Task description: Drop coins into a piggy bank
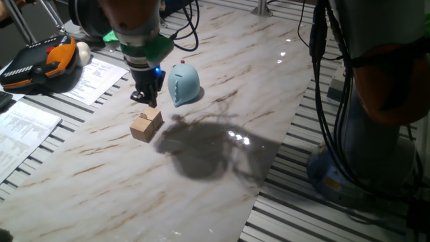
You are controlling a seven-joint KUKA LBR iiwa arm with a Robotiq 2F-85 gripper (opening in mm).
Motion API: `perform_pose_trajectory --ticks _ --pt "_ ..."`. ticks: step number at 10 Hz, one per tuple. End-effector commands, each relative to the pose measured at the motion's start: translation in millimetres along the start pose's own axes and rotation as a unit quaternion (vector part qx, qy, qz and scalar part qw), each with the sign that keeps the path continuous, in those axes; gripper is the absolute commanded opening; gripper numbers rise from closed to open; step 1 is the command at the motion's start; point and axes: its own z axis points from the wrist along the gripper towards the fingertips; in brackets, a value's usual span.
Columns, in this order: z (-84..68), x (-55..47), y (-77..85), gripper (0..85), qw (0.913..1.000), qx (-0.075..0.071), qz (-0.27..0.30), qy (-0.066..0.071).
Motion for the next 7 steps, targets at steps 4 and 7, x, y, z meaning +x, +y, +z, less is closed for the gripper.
perform_pose_trajectory --ticks 4,7 --pt "8.7 -7.2 2.2 0.0 0.9998 -0.012 -0.015 -0.005" --pt "10.9 -7.4 3.7 17.0 0.9996 -0.012 -0.006 -0.023"
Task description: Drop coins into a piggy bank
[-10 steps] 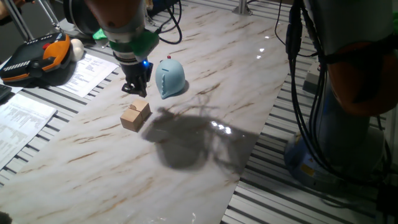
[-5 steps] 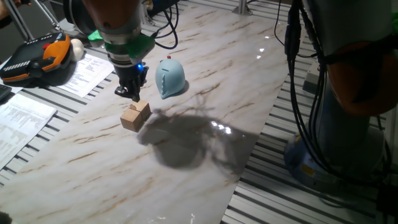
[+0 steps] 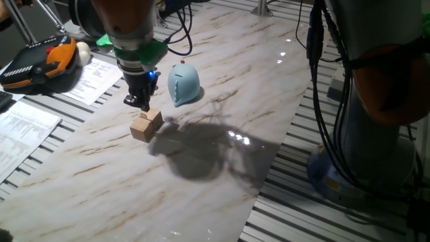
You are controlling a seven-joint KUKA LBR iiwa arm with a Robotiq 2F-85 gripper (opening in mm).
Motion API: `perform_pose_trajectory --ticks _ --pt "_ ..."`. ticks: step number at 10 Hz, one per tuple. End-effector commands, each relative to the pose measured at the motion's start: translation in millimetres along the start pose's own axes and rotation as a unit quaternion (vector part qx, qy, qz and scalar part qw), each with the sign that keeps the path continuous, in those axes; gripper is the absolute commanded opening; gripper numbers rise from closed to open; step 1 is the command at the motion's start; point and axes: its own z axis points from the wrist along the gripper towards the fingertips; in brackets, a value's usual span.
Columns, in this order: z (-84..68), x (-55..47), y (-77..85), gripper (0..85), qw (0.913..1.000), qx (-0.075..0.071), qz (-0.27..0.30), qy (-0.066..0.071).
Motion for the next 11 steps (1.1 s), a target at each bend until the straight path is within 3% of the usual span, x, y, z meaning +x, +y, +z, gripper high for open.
perform_pose_trajectory --ticks 1,11 --pt "1.0 -0.3 0.4 34.0 1.0000 -0.001 0.002 -0.002" --pt "16.5 -8.5 -3.7 34.0 1.0000 -0.001 0.005 -0.003"
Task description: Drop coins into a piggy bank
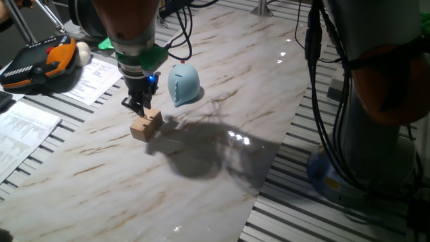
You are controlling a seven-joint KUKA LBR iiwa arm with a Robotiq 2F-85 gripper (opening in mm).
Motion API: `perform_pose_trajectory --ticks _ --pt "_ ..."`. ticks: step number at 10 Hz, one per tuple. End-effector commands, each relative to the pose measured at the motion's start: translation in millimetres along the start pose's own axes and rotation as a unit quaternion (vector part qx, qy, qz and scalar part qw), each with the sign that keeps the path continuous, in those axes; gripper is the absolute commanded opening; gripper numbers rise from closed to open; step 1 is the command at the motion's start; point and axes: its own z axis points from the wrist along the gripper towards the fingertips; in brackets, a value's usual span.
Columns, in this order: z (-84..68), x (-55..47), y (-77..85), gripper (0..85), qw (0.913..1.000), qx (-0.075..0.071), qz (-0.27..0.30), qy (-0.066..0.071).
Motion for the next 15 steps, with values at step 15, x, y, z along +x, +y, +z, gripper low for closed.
perform_pose_trajectory --ticks 15 --pt "22.9 -3.6 -3.3 34.0 0.9999 -0.006 -0.004 -0.008"
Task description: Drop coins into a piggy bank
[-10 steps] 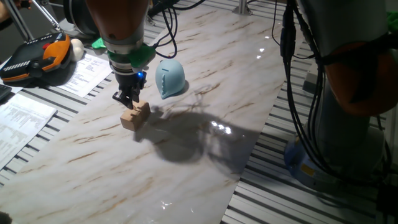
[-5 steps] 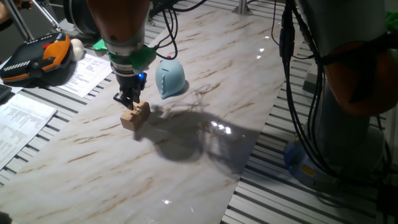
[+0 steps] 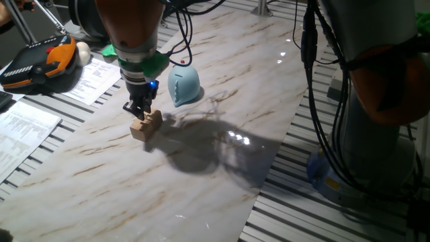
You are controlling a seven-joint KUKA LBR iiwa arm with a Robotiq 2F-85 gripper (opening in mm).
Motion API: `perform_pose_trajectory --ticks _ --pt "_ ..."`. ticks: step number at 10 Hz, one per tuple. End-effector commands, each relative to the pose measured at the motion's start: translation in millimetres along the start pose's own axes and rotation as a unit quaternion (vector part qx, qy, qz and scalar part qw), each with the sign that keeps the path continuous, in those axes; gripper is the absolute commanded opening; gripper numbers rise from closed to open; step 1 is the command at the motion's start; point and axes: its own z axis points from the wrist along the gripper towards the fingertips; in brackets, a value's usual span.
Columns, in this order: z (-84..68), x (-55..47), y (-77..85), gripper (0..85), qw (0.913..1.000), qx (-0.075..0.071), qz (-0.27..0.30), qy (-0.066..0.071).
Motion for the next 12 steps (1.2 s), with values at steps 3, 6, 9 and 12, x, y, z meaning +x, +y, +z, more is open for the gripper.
perform_pose_trajectory --ticks 3,6,9,12 --pt "0.4 -0.4 -0.4 34.0 1.0000 0.000 -0.004 0.000" --pt "0.0 -0.9 -0.7 34.0 1.0000 0.001 -0.008 0.000" --pt "0.4 -1.3 -0.6 34.0 0.9999 0.001 -0.011 0.000" --pt "0.9 -1.5 -0.6 34.0 0.9999 0.002 -0.011 0.000"
